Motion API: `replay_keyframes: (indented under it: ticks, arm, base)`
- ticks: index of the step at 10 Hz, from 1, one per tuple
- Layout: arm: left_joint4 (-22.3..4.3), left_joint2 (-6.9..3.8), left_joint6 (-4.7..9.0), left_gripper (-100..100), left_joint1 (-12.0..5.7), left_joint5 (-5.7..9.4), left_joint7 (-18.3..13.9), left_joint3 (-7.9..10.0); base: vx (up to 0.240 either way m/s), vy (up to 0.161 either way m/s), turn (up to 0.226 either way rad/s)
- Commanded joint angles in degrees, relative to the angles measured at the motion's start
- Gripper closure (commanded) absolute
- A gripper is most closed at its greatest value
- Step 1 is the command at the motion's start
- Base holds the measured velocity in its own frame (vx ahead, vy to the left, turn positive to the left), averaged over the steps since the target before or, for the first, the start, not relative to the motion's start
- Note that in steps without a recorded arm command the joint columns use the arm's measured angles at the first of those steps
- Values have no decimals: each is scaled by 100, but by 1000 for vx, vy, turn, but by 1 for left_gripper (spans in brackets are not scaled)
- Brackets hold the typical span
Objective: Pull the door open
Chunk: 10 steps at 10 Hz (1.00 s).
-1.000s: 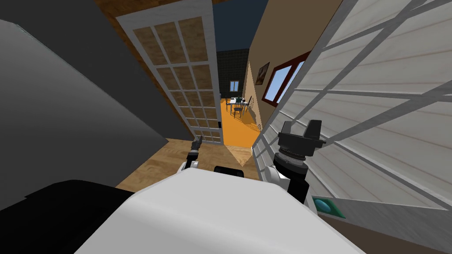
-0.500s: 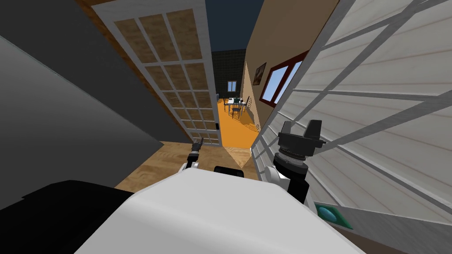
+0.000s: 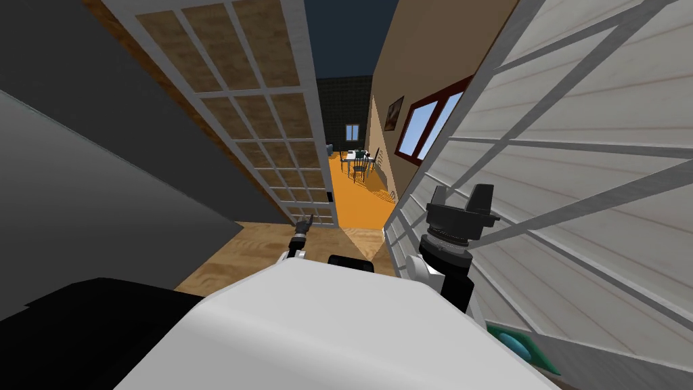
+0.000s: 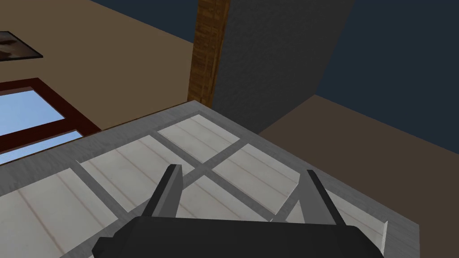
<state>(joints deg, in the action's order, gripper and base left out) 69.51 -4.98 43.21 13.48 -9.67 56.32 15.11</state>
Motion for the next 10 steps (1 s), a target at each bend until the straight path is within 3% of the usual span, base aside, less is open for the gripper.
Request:
replay_keyframes:
  ticks: [1, 10]
  arm:
    - [-153, -1, 15, -100, -53, -46, 168, 35]
    - [-1137, 114, 206, -100, -358, -328, 1164, 230]
  base:
    - [102, -5, -55]
    - [109, 4, -61]
